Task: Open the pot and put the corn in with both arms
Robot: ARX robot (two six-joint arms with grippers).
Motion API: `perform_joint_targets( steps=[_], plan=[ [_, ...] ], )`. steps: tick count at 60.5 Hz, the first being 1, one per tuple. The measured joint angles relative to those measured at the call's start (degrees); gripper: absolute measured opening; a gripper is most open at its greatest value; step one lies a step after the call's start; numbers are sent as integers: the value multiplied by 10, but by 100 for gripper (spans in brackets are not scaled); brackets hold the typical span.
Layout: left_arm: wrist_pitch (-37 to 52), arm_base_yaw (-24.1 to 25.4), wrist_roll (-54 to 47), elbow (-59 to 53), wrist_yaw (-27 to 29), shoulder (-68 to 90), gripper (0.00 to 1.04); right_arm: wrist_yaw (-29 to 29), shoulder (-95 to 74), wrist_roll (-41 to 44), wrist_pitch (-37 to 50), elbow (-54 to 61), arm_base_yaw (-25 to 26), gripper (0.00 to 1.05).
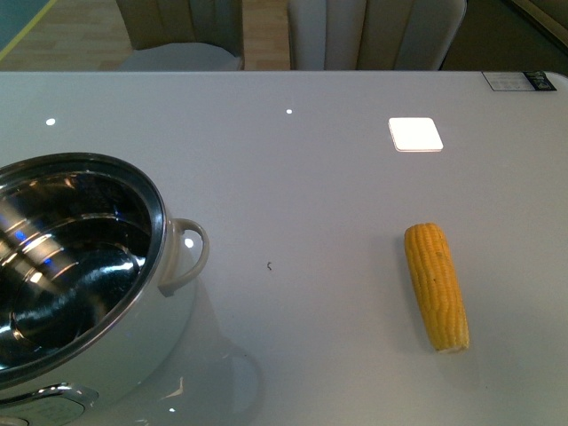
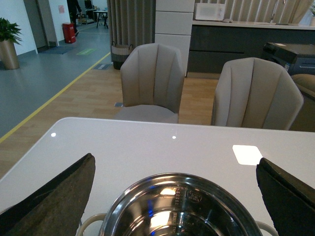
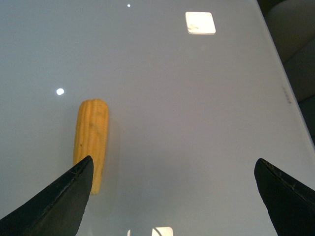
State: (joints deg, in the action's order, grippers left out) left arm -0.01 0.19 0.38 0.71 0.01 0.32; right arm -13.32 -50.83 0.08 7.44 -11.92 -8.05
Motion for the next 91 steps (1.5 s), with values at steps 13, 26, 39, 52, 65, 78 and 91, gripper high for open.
perform_joint_targets(
  steps=[13, 26, 39, 52, 65, 78, 91],
  plan=[
    [0, 0, 0, 0, 0, 0, 98, 24, -276, -46, 139, -57, -24, 96],
    [0, 0, 0, 0, 0, 0, 98, 54, -455, -81, 157, -128, -61, 96],
    [0, 0, 0, 0, 0, 0, 98, 65, -551, -76, 161, -181, -73, 96],
    [0, 0, 0, 0, 0, 0, 98, 69, -627, -76, 157, -231, -71, 96],
    [0, 0, 0, 0, 0, 0, 98, 70, -678, -76, 150, -267, -75, 96],
    [0, 0, 0, 0, 0, 0, 98, 67, -742, -75, 147, -308, -78, 96],
    [0, 0, 0, 0, 0, 0, 98, 60, -788, -63, 144, -334, -78, 86]
  ],
)
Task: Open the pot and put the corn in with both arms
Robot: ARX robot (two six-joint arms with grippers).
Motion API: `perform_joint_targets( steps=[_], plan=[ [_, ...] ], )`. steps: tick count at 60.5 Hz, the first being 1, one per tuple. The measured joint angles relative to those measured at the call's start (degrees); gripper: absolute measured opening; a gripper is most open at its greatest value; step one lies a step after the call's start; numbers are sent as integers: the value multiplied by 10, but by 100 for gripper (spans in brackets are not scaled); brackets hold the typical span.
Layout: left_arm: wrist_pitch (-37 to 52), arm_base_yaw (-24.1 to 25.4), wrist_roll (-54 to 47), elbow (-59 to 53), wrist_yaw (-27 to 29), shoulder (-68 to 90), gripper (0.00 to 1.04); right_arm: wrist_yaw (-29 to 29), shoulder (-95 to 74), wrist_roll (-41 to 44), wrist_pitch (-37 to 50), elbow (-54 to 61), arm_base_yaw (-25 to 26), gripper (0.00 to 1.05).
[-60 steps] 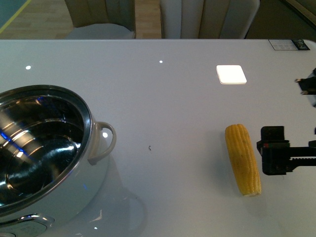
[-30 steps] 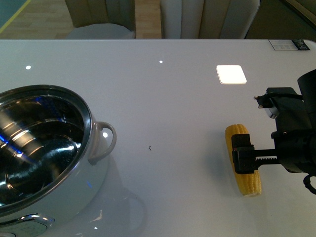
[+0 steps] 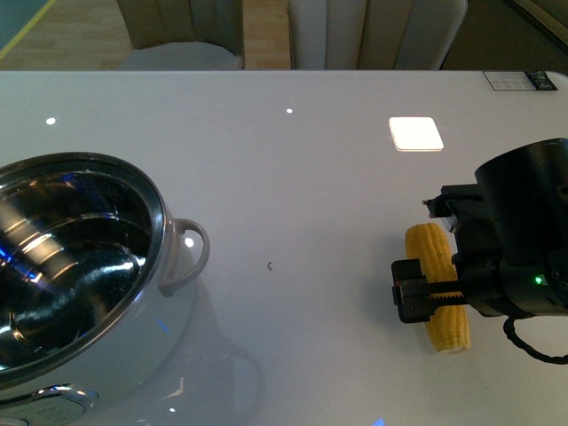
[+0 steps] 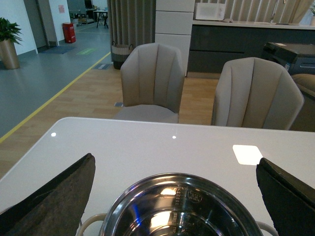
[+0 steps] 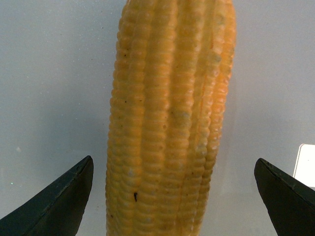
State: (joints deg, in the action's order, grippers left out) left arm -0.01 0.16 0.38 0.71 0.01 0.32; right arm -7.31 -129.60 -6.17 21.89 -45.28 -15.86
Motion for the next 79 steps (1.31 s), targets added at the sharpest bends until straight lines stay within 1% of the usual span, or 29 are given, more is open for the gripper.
perform_joint_targets(
  steps=[3, 7, 11, 13, 15, 24, 34, 40, 45, 51, 57, 60, 67, 73, 79],
  plan=[
    [0, 0, 0, 0, 0, 0, 98, 3, -5, 0, -3, -3, 0, 79],
    [0, 0, 0, 0, 0, 0, 98, 2, -6, 0, -12, -9, -3, 65],
    [0, 0, 0, 0, 0, 0, 98, 3, -6, 0, -19, -10, -6, 57],
    [0, 0, 0, 0, 0, 0, 98, 5, -5, 0, -23, -10, -10, 50],
    [0, 0, 0, 0, 0, 0, 98, 7, -3, 0, -26, -10, -12, 45],
    [0, 0, 0, 0, 0, 0, 98, 19, 10, 1, -50, -5, -20, 32],
    [0, 0, 0, 0, 0, 0, 98, 29, 53, 1, -56, 14, -26, 25],
    [0, 0, 0, 0, 0, 0, 98, 41, 96, -2, -51, 30, -35, 23],
    [0, 0, 0, 0, 0, 0, 98, 50, 142, -11, -40, 48, -51, 23],
    [0, 0, 0, 0, 0, 0, 98, 59, 203, -24, -22, 67, -82, 23],
    [0, 0, 0, 0, 0, 0, 98, 70, 249, -45, -22, 68, -108, 23],
    [0, 0, 0, 0, 0, 0, 98, 81, 278, -58, -30, 60, -125, 23],
    [0, 0, 0, 0, 0, 0, 98, 102, 308, -93, -43, 29, -144, 22],
    [0, 0, 0, 0, 0, 0, 98, 117, 310, -120, -57, -9, -156, 22],
    [0, 0, 0, 0, 0, 0, 98, 144, 295, -157, -63, -59, -168, 22]
  ],
)
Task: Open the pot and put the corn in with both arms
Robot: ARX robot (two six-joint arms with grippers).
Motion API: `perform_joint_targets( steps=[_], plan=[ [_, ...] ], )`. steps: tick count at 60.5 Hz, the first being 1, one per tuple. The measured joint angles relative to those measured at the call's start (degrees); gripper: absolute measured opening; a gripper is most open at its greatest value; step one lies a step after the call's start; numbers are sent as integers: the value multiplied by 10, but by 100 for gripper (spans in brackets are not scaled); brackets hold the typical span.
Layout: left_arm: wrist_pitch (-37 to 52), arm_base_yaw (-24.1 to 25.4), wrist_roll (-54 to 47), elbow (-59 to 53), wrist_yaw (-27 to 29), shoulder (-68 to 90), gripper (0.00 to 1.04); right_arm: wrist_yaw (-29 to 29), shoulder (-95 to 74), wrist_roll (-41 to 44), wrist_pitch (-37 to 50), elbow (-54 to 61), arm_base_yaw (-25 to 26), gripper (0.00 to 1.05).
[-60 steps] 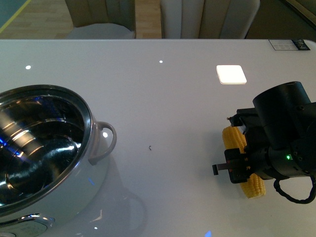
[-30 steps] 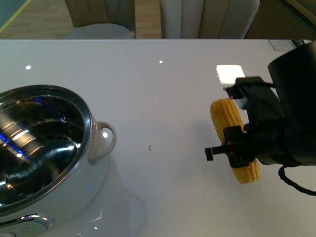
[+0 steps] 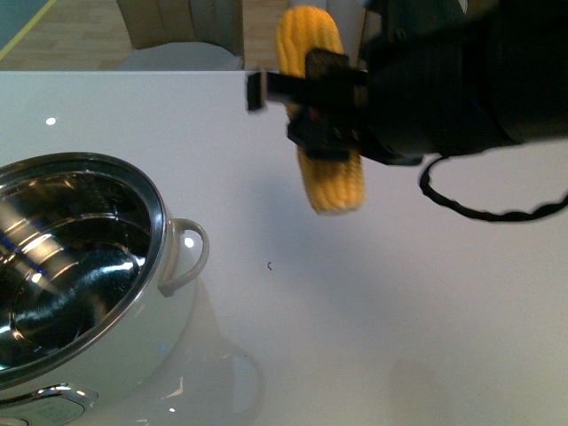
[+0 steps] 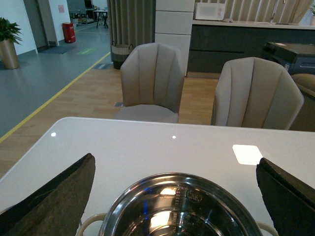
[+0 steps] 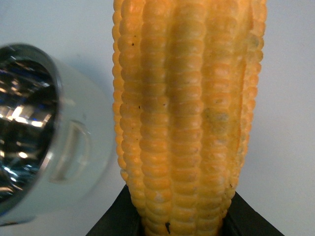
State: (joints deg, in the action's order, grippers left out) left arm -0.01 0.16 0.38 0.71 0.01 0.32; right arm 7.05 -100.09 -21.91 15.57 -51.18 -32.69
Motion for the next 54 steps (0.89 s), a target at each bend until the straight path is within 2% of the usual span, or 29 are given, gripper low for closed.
perform_joint_targets(
  steps=[16, 34, 54],
  plan=[
    [0, 0, 0, 0, 0, 0, 98, 49, -89, -86, -25, -129, -34, 21],
    [0, 0, 0, 0, 0, 0, 98, 77, -201, -107, -82, -244, -71, 21],
    [0, 0, 0, 0, 0, 0, 98, 115, -265, -151, -92, -320, -97, 20]
  ],
)
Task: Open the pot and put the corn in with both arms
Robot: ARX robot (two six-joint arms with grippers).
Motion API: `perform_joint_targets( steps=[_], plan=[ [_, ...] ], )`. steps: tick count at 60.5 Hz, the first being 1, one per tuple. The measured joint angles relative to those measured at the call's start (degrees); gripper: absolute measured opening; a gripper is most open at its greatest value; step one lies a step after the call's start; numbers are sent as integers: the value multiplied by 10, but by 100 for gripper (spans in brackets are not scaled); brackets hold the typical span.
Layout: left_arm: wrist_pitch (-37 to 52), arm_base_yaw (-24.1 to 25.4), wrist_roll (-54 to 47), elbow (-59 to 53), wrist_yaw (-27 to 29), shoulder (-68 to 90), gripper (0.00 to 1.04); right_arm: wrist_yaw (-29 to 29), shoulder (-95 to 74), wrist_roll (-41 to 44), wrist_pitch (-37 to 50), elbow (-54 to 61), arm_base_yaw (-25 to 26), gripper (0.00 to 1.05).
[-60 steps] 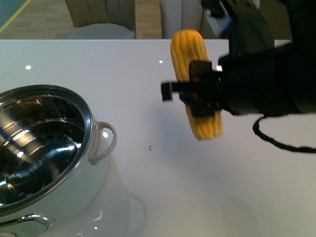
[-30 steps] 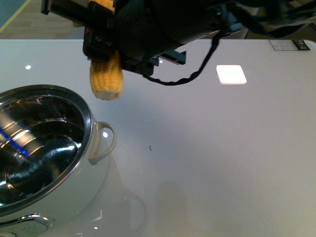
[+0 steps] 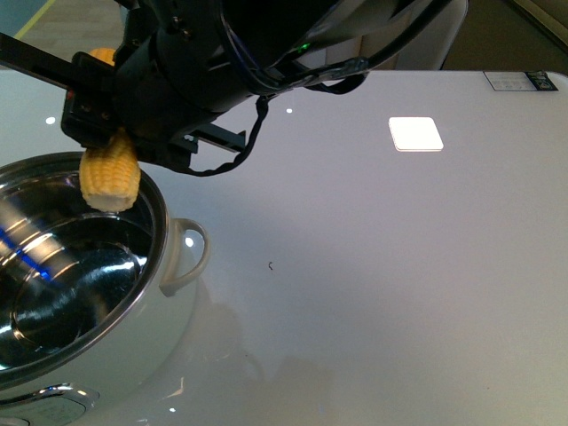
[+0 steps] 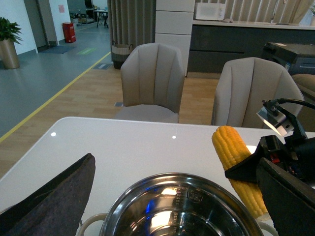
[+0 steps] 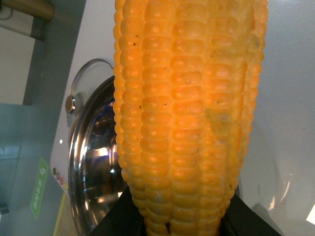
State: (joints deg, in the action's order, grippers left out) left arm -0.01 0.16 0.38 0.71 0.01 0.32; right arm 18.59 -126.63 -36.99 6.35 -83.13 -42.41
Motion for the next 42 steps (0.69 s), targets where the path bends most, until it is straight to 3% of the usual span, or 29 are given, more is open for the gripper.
perform_joint_targets(
  steps=[10, 35, 42],
  plan=[
    [0, 0, 0, 0, 0, 0, 98, 23, -21, -24, -19, -34, -14, 20],
    [0, 0, 0, 0, 0, 0, 98, 13, -60, -15, -75, -63, -17, 20],
    [0, 0, 0, 0, 0, 0, 98, 14, -61, -14, -72, -63, -18, 43]
  ],
)
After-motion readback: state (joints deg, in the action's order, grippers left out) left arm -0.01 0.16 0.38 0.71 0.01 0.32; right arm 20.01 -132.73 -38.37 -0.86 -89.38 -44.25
